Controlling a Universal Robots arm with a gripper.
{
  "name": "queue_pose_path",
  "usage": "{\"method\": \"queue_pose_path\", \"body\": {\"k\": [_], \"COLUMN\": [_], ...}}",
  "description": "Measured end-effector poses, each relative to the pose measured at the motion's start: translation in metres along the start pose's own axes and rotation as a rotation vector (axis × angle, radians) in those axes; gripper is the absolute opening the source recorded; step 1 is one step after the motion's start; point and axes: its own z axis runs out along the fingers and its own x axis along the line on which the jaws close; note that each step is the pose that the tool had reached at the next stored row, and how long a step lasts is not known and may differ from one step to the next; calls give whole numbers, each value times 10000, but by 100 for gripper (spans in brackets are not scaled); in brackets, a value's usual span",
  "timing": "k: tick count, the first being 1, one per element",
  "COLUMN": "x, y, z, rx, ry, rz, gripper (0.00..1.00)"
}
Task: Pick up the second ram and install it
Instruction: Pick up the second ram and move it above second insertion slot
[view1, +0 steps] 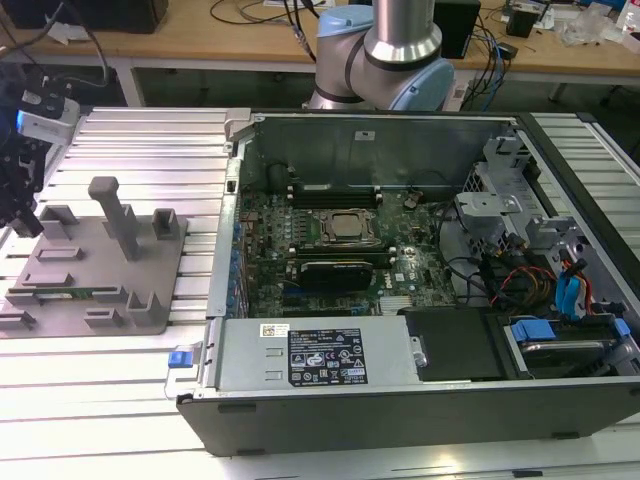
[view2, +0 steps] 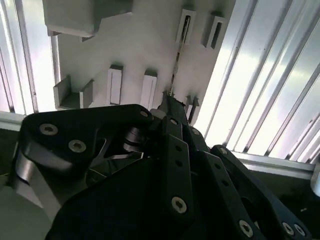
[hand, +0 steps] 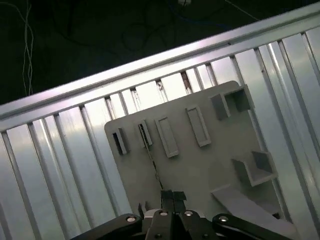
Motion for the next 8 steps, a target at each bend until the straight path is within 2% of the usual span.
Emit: {"method": "queue_pose_path", "body": {"k": [3,6,8], "x": [0,1,1], "y": [-1,0,0], "z": [21,24,24], "rx": [-22,-28,-28], "ry": [59,88,88], "rz": [-1393,-1831,-1832], "gripper": [8,8,8]}}
